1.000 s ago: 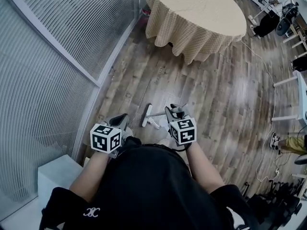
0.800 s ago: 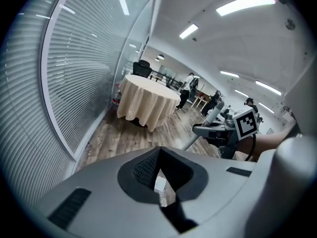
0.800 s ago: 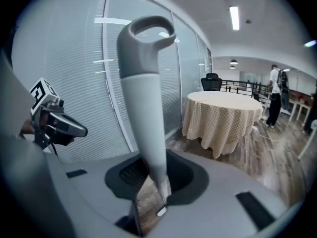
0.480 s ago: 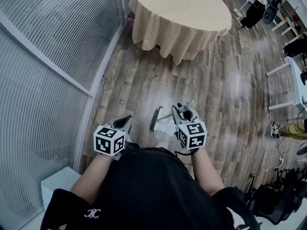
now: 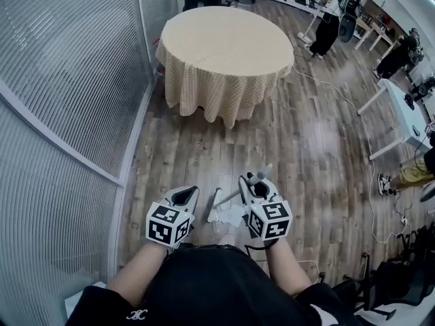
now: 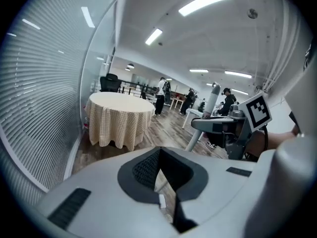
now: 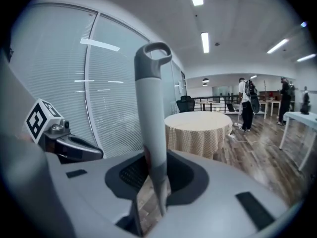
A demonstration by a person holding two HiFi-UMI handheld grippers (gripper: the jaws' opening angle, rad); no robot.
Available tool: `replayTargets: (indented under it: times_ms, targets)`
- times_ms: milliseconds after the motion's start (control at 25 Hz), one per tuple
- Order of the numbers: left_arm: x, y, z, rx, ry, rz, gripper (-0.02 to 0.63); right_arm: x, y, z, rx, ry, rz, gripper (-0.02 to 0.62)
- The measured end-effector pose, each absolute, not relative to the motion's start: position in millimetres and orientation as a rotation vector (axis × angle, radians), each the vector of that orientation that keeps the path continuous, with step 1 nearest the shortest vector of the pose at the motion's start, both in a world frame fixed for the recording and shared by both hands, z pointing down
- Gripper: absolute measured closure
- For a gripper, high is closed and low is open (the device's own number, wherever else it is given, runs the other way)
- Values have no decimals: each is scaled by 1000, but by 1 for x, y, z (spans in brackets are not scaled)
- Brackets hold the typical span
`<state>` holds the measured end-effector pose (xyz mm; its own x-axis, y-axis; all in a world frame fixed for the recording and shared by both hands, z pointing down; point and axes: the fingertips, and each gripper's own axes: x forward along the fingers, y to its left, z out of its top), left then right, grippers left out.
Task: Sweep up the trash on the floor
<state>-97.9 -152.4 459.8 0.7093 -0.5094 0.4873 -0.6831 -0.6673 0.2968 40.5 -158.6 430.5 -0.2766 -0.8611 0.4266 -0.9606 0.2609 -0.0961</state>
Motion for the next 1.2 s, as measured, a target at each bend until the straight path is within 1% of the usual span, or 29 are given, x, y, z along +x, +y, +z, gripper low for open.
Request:
replayTargets:
  times_ms: [440,600,840,1200]
  targets:
    - [-28,-191,337,2621,-1005,367,611,83,-161,310,1933,-2302,340,494]
    - [-13,-204,317,2638,-1043,339,611,95,-163,279,1989,-2309,258,494]
    - [1,-203,307,2654,-1050,344,611,106,-159,265,2009,-2299,229,494]
    - [26,-207,302,2699,-998,338,611,119,-169,273,2021,-2301,273,494]
